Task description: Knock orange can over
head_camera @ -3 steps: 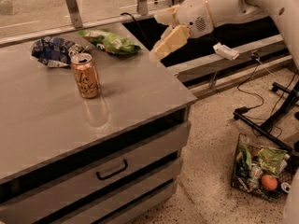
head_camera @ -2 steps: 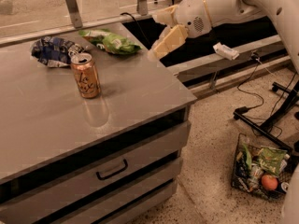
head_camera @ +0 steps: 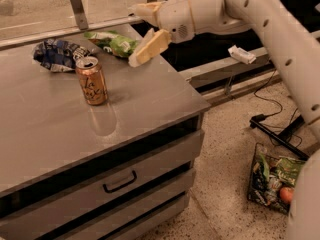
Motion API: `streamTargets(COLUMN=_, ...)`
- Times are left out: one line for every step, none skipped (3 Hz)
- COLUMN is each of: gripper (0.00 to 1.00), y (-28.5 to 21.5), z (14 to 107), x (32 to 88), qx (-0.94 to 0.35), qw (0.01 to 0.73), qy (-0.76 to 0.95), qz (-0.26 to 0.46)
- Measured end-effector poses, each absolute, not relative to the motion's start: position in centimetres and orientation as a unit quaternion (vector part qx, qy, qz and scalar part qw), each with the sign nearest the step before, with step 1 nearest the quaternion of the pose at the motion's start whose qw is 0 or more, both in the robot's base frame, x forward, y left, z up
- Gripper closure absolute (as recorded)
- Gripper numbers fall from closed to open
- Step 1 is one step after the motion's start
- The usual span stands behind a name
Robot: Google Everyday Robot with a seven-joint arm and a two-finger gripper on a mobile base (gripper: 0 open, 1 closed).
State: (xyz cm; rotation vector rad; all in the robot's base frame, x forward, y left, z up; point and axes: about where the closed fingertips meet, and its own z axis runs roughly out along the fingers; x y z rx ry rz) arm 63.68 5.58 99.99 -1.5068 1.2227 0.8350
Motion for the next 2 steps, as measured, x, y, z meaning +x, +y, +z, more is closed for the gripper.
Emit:
streamTargets(gripper=0.0, y=9.5, z=99.4, x=63.3, qx=-0.635, qw=0.5, qy=0.465, qz=0.362)
streamTargets(gripper=0.0, y=13.2, z=98.1, x=62.9, qx=-0.645, qw=0.487, qy=0.443, qz=0.388)
